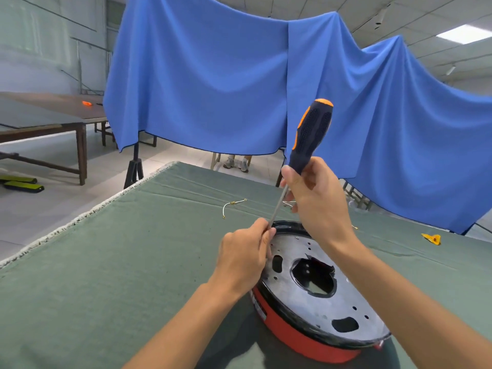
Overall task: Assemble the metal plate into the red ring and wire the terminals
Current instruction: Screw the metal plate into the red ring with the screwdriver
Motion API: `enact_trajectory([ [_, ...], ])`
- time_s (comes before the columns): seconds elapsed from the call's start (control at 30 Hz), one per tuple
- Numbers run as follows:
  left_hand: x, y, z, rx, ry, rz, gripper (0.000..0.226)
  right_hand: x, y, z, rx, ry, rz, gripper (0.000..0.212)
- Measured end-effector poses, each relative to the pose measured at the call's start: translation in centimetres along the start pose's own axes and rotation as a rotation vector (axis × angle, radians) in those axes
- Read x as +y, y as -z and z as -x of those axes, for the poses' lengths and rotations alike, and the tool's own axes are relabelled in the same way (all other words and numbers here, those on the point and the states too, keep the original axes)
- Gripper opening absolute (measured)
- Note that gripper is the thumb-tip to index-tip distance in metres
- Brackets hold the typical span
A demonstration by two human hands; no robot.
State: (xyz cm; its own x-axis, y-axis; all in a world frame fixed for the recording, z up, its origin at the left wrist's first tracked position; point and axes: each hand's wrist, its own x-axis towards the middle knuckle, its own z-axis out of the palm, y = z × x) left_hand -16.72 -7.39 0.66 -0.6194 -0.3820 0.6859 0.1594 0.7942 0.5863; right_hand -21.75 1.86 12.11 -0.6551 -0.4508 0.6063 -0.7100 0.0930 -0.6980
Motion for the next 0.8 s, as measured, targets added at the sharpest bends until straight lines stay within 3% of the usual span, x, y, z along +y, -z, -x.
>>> enact_trajectory([
  [0.13,0.0,0.0,0.1,0.023,0.022,0.013,0.024,-0.7,-0.4,-0.8,-0.019,-0.003,0.001,0.01],
  [0.2,-0.1,0.2,0.2,0.014,0.067,0.155,0.015,-0.6,-0.3,-1.0,-0.009,0.0,-0.002,0.01],
  [0.27,0.1,0.6,0.0,0.035,0.13,0.33,0.02,-0.4,0.0,-1.2,0.018,0.01,-0.006,0.007],
  [0.37,0.5,1.4,-1.0,0.188,0.246,0.518,0.025,0.2,0.4,-1.6,0.024,0.062,0.04,0.01],
  [0.43,0.5,2.3,-1.6,0.27,0.418,0.736,0.032,1.2,0.1,-1.8,-0.005,0.108,0.17,0.016],
  [0.5,0.0,3.7,-2.1,0.178,0.61,1.003,0.053,2.5,-0.3,-1.5,-0.034,0.16,0.366,0.021],
  [0.57,-0.8,5.0,-2.3,-0.02,0.725,1.124,0.067,3.9,-0.8,-0.9,-0.077,0.202,0.532,0.024],
  [0.63,-1.3,5.7,-2.1,-0.179,0.739,1.125,0.062,5.0,-1.3,-0.1,-0.132,0.2,0.632,0.026],
  [0.7,-1.6,5.7,-2.0,-0.285,0.675,0.972,0.041,5.8,-1.8,0.6,-0.182,0.187,0.679,0.029],
  [0.8,-2.0,4.4,-1.7,-0.295,0.547,0.671,0.022,6.3,-2.7,1.2,-0.3,0.192,0.722,0.038],
])
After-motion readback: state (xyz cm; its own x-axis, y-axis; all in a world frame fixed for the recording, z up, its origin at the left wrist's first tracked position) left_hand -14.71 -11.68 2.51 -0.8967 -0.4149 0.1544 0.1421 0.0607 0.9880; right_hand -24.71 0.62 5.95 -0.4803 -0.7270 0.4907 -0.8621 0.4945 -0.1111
